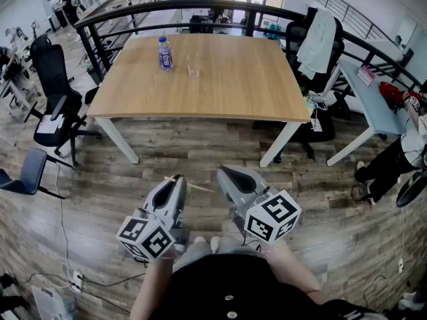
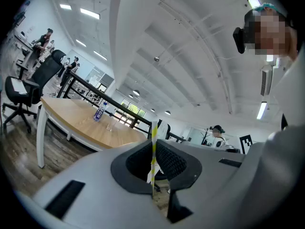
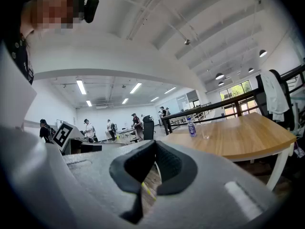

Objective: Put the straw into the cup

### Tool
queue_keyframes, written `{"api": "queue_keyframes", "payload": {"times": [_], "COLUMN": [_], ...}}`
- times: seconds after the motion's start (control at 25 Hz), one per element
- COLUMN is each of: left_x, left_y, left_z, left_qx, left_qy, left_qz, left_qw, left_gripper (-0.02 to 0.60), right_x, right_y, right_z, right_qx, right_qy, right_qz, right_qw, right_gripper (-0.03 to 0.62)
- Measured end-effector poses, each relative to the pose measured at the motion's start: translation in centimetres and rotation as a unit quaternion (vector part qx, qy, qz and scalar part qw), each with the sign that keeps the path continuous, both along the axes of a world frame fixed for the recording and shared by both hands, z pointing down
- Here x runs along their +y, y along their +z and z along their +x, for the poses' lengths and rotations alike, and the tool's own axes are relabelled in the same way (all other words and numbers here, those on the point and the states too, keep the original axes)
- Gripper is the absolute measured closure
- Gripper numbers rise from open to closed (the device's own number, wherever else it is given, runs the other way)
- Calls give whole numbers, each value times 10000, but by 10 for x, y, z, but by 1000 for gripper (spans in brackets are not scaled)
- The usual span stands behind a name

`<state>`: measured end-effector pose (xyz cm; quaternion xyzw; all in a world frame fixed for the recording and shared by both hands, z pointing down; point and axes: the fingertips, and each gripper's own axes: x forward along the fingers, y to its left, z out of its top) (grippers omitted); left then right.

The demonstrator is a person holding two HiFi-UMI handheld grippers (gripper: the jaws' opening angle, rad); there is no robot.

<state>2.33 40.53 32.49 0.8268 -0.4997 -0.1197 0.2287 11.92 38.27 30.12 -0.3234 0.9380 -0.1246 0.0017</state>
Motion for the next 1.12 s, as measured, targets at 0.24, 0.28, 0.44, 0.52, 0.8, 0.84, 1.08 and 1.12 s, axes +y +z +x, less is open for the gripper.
{"api": "queue_keyframes", "payload": {"times": [0.24, 0.28, 0.44, 0.52, 0.8, 0.84, 1.08, 1.12], "left_x": [-2, -3, -7, -9, -16, -18, -28, -28], "left_y": [3, 4, 7, 7, 5, 7, 15, 16], "left_z": [-1, -2, -4, -6, -21, -23, -34, -36], "left_qx": [-76, -112, -181, -249, -462, -491, -538, -549], "left_qy": [27, 31, 47, 56, 29, 36, 239, 256], "left_qz": [-36, -34, -51, -25, 243, 237, 195, 191], "left_qw": [10000, 9999, 9998, 9997, 9986, 9985, 9981, 9980], "left_gripper": [543, 544, 545, 545, 543, 545, 544, 545], "right_x": [-8, -8, -9, -11, -16, -17, -21, -21], "right_y": [8, 10, 14, 12, 18, 20, 29, 31], "right_z": [8, 8, 5, 4, -10, -13, -27, -29], "right_qx": [-13, -6, -56, -198, -225, -195, -178, -169], "right_qy": [149, 150, 167, 247, 445, 473, 635, 653], "right_qz": [-113, -126, -205, -233, -281, -283, -367, -386], "right_qw": [9998, 9998, 9996, 9992, 9984, 9983, 9971, 9970], "right_gripper": [595, 595, 596, 595, 595, 595, 595, 595]}}
